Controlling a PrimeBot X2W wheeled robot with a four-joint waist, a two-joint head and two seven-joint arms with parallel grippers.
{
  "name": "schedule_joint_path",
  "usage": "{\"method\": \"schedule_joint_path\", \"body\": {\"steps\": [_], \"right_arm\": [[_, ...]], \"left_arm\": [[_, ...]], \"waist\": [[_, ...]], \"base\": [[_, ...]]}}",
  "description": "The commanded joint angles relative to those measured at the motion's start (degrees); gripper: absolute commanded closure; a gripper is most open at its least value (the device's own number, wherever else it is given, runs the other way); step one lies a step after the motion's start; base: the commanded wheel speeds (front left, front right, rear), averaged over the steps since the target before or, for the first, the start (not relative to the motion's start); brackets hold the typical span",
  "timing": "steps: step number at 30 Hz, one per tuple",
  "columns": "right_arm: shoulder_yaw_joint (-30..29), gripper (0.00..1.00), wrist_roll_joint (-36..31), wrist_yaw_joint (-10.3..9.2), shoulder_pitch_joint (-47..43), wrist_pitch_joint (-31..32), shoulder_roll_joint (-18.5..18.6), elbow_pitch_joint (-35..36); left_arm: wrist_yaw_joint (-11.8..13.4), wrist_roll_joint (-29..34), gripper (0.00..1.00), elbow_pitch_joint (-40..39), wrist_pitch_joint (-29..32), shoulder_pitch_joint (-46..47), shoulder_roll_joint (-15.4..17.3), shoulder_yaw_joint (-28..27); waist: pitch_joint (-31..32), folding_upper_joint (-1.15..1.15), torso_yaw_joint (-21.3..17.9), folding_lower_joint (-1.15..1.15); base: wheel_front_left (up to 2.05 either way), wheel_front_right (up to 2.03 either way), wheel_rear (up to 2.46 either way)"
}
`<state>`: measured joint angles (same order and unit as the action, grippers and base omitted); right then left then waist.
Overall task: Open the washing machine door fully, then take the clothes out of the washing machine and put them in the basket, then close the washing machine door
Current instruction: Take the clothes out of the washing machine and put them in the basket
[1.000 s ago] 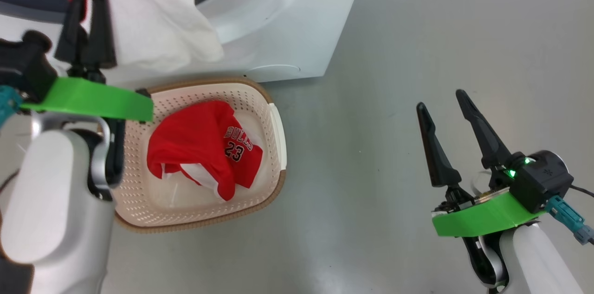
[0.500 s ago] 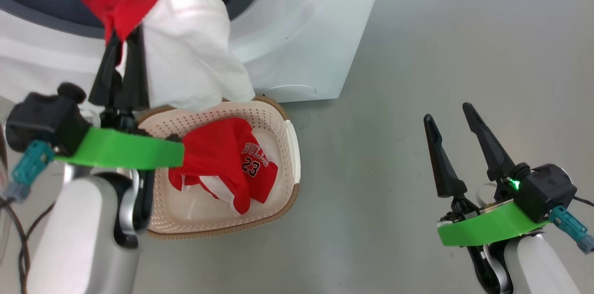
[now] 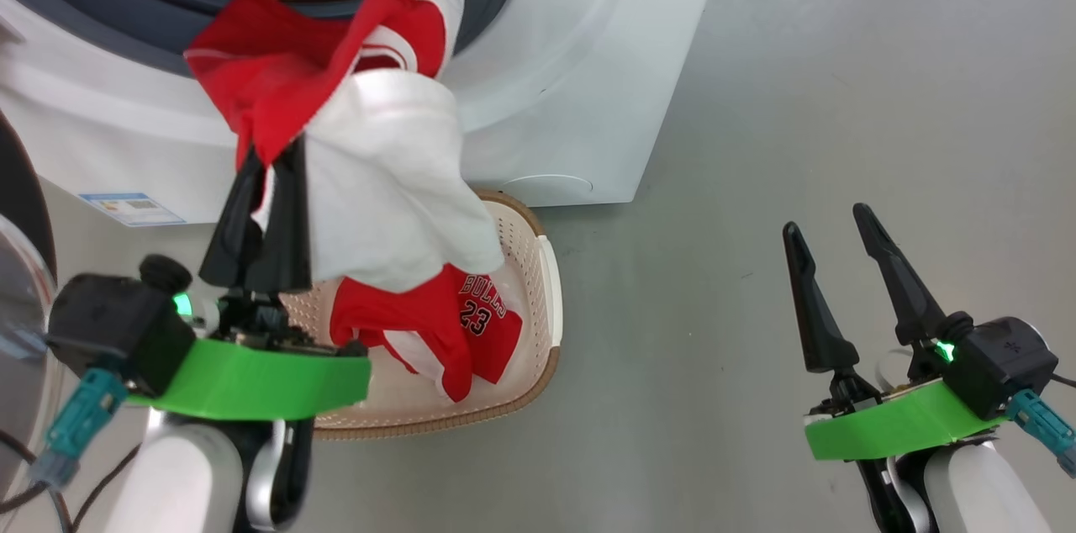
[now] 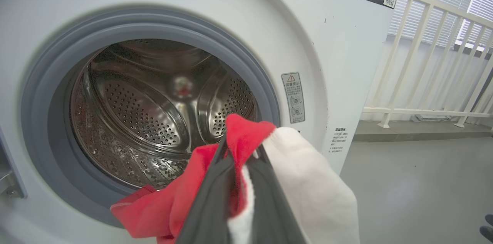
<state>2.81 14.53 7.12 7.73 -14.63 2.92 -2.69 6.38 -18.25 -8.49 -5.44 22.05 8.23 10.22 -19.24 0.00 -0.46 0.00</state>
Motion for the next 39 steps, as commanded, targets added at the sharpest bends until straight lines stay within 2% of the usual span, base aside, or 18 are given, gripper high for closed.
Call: {"method": "schedule_joint_path", "body": {"steps": [1, 8, 15, 39], "right_arm": [[1.25, 0.0, -0.08, 0.36, -0.95, -0.37, -0.04, 1.6], [1.6, 0.0, -0.08, 0.36, -0.95, -0.37, -0.04, 1.6], [1.82, 0.0, -0.02, 0.36, -0.47, -0.37, -0.04, 1.74], [2.89, 0.0, -0.1, 0.36, 2.45, -0.37, -0.04, 1.52]], "left_arm": [[0.47, -0.23, 1.0, -2.45, 0.36, -0.59, 0.98, -1.49], [1.38, -1.35, 1.0, -4.2, 2.29, -4.57, -0.26, 0.01], [0.54, -3.41, 1.0, 2.44, 2.11, -5.72, -1.72, 1.82], [-5.23, -9.03, 1.0, 54.37, -8.75, 13.13, -4.81, 1.97]], "waist": [[0.05, 0.0, 0.15, 0.0], [0.09, 0.0, 0.2, 0.0], [-1.06, 0.0, -0.18, 0.0], [-6.24, 0.0, -2.92, 0.0]], "base": [[0.0, 0.0, 0.0], [0.0, 0.0, 0.0], [0.0, 0.0, 0.0], [0.0, 0.0, 0.0]]}}
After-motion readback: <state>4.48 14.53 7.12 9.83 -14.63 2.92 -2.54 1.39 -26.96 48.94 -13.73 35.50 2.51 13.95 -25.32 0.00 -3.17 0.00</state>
